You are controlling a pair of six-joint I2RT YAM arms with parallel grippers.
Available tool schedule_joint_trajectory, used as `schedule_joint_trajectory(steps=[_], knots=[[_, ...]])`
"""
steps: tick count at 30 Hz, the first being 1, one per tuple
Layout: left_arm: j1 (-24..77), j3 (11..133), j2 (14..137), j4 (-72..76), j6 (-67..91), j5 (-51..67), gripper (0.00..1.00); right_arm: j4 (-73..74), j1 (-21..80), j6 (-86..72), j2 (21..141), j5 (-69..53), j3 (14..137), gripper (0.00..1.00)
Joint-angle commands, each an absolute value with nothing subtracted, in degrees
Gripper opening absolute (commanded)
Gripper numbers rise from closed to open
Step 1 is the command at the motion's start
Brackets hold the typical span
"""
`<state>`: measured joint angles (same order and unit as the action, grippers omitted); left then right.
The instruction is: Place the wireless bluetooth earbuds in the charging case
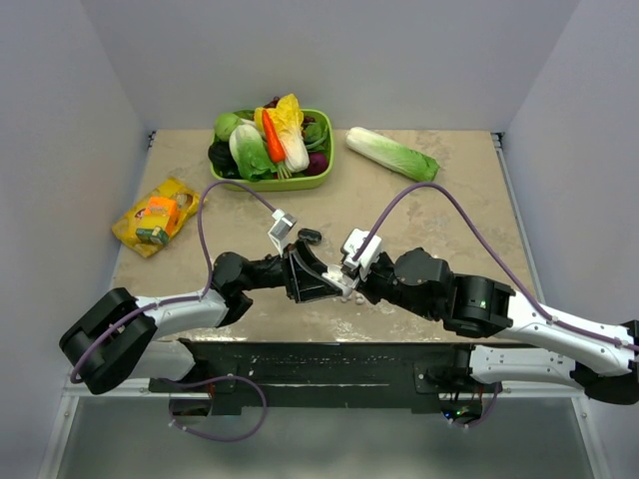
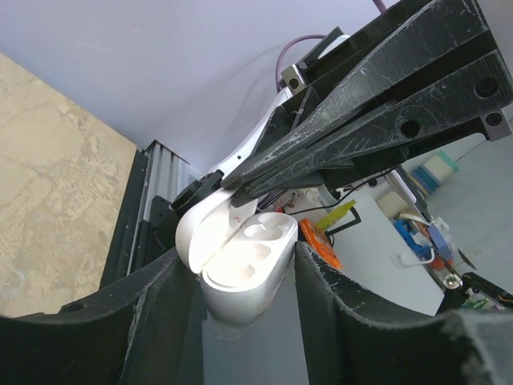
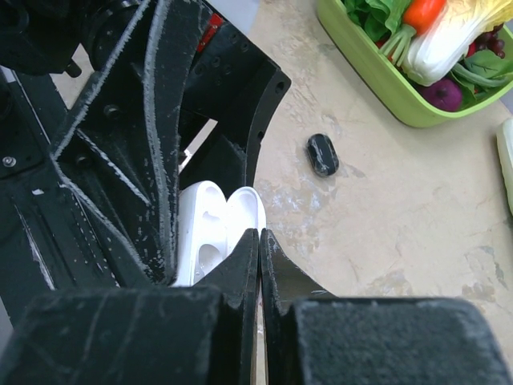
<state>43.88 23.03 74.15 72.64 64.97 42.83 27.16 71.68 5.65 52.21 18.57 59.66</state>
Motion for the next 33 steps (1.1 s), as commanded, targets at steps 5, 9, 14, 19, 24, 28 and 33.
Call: schedule_joint_trajectory(steps=[5, 9, 14, 19, 24, 28, 33], knots=[[44.3, 23.6, 74.5, 108.7, 65.4, 43.2, 0.43, 23.9, 72.1, 6.3, 51.7, 19.5, 61.8, 0.00], [44.4, 23.6, 74.5, 108.6, 65.0, 43.1, 0.31, 24.0, 72.2, 6.2, 51.6, 19.6, 61.7, 0.00], [45.1, 23.6, 74.4, 108.6, 64.1, 43.3, 0.04, 23.9, 72.1, 5.8, 51.6, 19.2, 61.6, 0.00], [46.3, 21.6, 73.0, 108.7, 58.6, 42.9, 0.00, 21.9, 72.1, 1.6, 50.2, 22.7, 61.3, 0.23], [46.4, 19.8, 71.5, 108.6, 54.8, 41.6, 0.00, 20.6, 72.1, -3.2, 48.5, 26.9, 62.1, 0.50], [46.4, 17.8, 70.9, 108.4, 50.4, 41.2, 0.00, 20.7, 72.1, -6.1, 47.9, 24.0, 62.1, 0.54], [49.0, 12.6, 67.2, 101.6, 29.4, 35.4, 0.00, 19.6, 72.1, -10.5, 47.3, 24.2, 58.3, 0.53]])
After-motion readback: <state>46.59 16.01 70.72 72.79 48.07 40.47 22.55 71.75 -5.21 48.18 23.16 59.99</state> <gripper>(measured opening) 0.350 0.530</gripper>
